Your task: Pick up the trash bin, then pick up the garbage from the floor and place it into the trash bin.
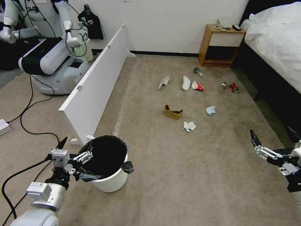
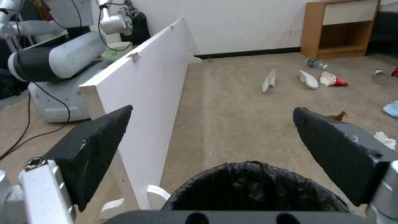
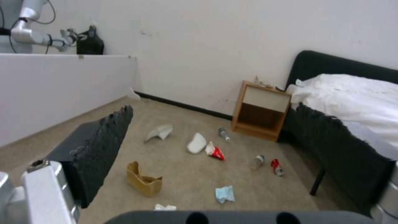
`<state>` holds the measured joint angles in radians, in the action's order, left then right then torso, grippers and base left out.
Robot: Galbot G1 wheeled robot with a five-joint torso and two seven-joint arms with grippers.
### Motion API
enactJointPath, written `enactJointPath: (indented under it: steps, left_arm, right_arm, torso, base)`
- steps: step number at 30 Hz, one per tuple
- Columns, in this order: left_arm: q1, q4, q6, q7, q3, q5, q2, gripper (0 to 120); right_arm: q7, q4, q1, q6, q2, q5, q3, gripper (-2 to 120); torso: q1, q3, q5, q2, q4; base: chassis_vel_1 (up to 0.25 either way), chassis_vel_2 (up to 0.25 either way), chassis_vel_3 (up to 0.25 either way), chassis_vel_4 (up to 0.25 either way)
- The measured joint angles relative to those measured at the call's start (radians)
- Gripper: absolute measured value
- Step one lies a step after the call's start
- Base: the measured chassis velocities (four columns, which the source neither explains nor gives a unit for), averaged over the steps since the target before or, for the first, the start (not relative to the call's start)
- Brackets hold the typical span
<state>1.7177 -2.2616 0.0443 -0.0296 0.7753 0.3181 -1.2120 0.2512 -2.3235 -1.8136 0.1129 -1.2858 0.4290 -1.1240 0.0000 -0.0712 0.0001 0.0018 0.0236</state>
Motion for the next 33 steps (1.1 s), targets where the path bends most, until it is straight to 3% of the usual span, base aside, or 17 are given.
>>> enactJointPath:
  steps: [9,13,15,17,18,21,23,25,27,29,30,32,33]
  left_arm:
    - [-0.03,0.041,-0.015,0.0,-0.001,-0.037,-0.024,100]
    - [-0.033,0.035,0.026,0.012,-0.001,-0.026,-0.015,100]
    - [-0.035,0.025,0.089,0.046,-0.001,0.005,0.007,100]
    - [-0.035,0.022,0.102,0.054,-0.001,0.015,0.011,100]
    - [-0.032,0.004,0.177,0.098,-0.003,0.073,0.038,100]
    - [-0.028,-0.008,0.229,0.136,-0.005,0.118,0.052,100]
    - [-0.028,-0.008,0.229,0.136,-0.005,0.118,0.052,100]
    - [-0.025,-0.021,0.299,0.188,-0.008,0.182,0.067,100]
    - [-0.025,-0.024,0.32,0.203,-0.008,0.2,0.071,100]
    - [-0.026,-0.028,0.399,0.25,-0.008,0.27,0.087,100]
    - [-0.026,-0.028,0.399,0.25,-0.008,0.27,0.087,100]
    - [-0.03,-0.03,0.505,0.327,-0.007,0.388,0.106,100]
    - [-0.03,-0.03,0.505,0.327,-0.007,0.388,0.106,100]
  right_arm:
    - [0.012,0.03,0.015,0.026,0.004,-0.046,0.012,100]
    - [0.013,0.032,0.022,0.027,-0.001,-0.051,0.024,100]
    - [0.013,0.032,0.019,0.027,-0.001,-0.054,0.025,100]
    - [0.013,0.032,0.018,0.027,-0.001,-0.054,0.025,100]
    - [0.015,0.029,0.011,0.03,-0.002,-0.055,0.025,100]
    - [0.016,0.028,0.008,0.033,-0.005,-0.057,0.025,100]
    - [0.017,0.028,0.007,0.033,-0.005,-0.057,0.025,100]
    - [0.018,0.027,0.004,0.036,-0.007,-0.062,0.027,100]
    - [0.018,0.026,0.003,0.037,-0.008,-0.063,0.028,100]
    - [0.019,0.022,-0.001,0.038,-0.01,-0.065,0.032,100]
    - [0.019,0.022,-0.001,0.038,-0.01,-0.065,0.032,100]
    - [0.021,0.019,-0.003,0.039,-0.011,-0.068,0.037,100]
    - [0.021,0.019,-0.003,0.039,-0.011,-0.068,0.037,100]
  torso:
    - [0.0,0.0,-0.0004,0.0,0.0]
    - [0.0,0.0,-0.0002,0.0,-0.0001]
    - [0.0,0.0,-0.0001,0.0,0.0]
    - [0.0,0.0,-0.0001,0.0,0.0]
    - [0.0,0.0,-0.0002,0.0,0.0]
    - [0.0,0.0,-0.0001,0.0,0.0001]
    - [0.0,0.0,-0.0001,0.0,0.0001]
    - [0.0,0.0,-0.0002,0.0,0.0]
    - [0.0,0.0,-0.0002,0.0,0.0]
    - [0.0,0.0,-0.0001,0.0,0.0]
    - [0.0,0.0,-0.0001,0.0,0.0]
    - [0.0,0.0,-0.0003,0.0,0.0]
    - [0.0,0.0,-0.0003,0.0,0.0]
  base:
    - [0.0,0.0,0.0,0.0]
    - [0.0,0.0,0.0,0.0]
    - [0.0,0.0,0.0,0.0]
    - [0.0,0.0,0.0,0.0]
    - [0.0,0.0,0.0,0.0]
    - [0.0,0.0,0.0,0.0]
    - [0.0,0.0,0.0,0.0]
    - [0.0,0.0,0.0,0.0]
    - [0.0,0.0,0.0,0.0]
    - [0.0,0.0,0.0,0.0]
    - [0.0,0.0,0.0,0.0]
    - [0.0,0.0,0.0,0.0]
    - [0.0,0.0,0.0,0.0]
